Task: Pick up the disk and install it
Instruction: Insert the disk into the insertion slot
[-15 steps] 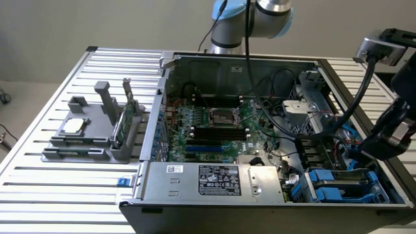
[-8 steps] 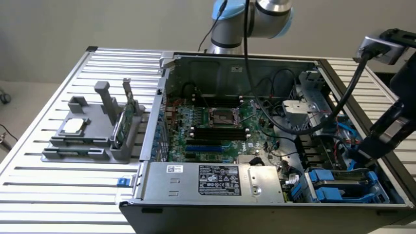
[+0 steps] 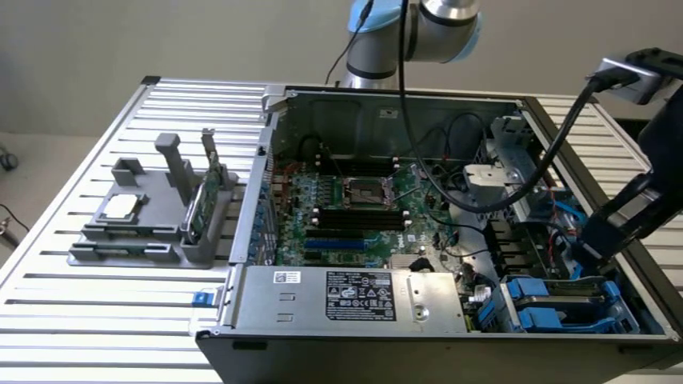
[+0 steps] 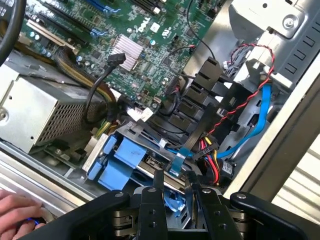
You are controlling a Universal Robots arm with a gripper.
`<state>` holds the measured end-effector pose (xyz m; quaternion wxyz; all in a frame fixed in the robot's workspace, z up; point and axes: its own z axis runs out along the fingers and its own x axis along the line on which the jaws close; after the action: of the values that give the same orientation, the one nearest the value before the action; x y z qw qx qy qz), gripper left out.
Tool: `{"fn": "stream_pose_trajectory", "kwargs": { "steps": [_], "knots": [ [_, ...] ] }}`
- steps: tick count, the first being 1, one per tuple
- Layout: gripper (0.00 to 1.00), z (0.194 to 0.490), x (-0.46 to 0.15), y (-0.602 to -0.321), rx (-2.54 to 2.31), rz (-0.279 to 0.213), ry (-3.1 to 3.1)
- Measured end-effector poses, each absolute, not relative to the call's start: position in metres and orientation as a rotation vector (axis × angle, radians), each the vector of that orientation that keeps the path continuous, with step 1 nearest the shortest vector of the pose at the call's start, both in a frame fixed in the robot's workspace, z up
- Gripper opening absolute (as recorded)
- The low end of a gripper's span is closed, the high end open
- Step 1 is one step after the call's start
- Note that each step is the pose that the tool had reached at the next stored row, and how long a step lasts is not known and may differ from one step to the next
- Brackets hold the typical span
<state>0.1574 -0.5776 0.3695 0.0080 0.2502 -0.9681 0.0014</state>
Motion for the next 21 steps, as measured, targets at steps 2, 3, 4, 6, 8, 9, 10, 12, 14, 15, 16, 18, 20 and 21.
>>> {"fn": "stream_pose_trajectory", "kwargs": {
  "steps": [2, 3, 4, 6, 8, 9, 10, 12, 14, 15, 16, 18, 20, 21],
  "knots": [
    [0.31, 0.369, 0.1575, -0.5776, 0.728, 0.004, -3.04],
    [0.31, 0.3687, 0.1574, -0.5776, 0.7, 0.004, -3.046],
    [0.31, 0.3684, 0.1574, -0.5776, 0.671, 0.004, -3.053],
    [0.31, 0.3679, 0.1574, -0.5776, 0.616, 0.003, -3.064],
    [0.31, 0.3675, 0.1574, -0.5776, 0.561, 0.003, -3.075],
    [0.31, 0.3674, 0.1574, -0.5776, 0.533, 0.002, -3.08],
    [0.31, 0.3673, 0.1574, -0.5776, 0.506, 0.002, -3.084],
    [0.31, 0.3671, 0.1574, -0.5776, 0.454, 0.002, -3.092],
    [0.31, 0.367, 0.1574, -0.5776, 0.407, 0.002, -3.099],
    [0.31, 0.367, 0.1574, -0.5776, 0.384, 0.002, -3.102],
    [0.31, 0.367, 0.1574, -0.5776, 0.361, 0.002, -3.104],
    [0.31, 0.3673, 0.1574, -0.5776, 0.318, 0.001, -3.109],
    [0.31, 0.3678, 0.1574, -0.5777, 0.278, 0.002, -3.113],
    [0.31, 0.3683, 0.1574, -0.5777, 0.257, 0.002, -3.115]
  ]
}}
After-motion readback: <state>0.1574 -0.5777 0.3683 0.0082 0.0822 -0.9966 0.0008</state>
